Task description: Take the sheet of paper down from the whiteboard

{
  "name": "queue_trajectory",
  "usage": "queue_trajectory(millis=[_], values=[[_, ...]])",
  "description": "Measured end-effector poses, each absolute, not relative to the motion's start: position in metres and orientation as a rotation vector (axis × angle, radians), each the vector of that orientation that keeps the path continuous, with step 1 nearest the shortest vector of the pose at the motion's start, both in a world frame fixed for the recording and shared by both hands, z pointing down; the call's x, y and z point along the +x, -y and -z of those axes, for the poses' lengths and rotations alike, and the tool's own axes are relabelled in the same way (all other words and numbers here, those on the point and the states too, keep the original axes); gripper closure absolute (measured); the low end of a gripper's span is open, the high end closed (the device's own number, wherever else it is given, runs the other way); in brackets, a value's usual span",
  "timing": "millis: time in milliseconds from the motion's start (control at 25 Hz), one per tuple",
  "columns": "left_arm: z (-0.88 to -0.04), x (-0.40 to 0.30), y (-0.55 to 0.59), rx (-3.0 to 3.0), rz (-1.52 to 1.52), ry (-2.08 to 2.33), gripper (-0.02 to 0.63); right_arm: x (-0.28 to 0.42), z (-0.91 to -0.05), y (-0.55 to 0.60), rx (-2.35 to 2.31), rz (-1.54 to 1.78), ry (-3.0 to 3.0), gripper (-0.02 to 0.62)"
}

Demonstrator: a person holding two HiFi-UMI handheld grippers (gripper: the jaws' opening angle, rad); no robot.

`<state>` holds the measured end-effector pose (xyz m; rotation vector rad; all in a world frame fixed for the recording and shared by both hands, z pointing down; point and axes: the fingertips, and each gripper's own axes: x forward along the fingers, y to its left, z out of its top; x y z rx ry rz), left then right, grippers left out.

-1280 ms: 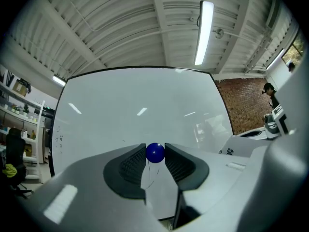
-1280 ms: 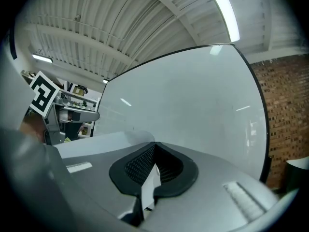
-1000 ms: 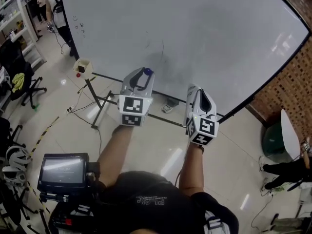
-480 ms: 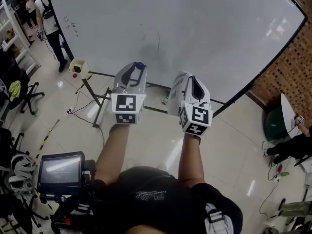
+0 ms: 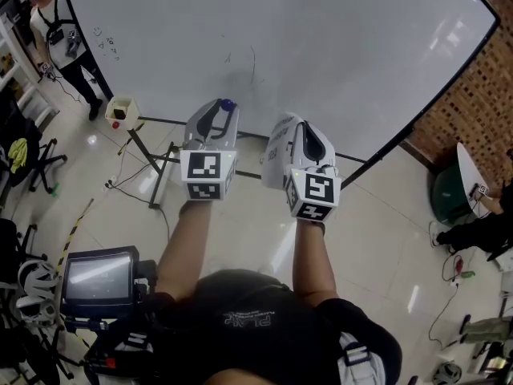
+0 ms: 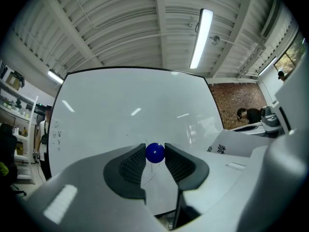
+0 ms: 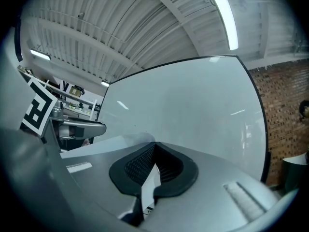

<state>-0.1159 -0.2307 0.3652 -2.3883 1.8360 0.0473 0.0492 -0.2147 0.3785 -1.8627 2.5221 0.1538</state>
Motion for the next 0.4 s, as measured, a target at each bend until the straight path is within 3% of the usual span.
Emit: queue_trajectory(millis=[400], values=[[-0.355, -0.118, 0.231, -2.362, -0.064, -1.836, 0.482, 0.046, -0.369, 0.217, -1.844, -0.166, -2.515, 0.583]])
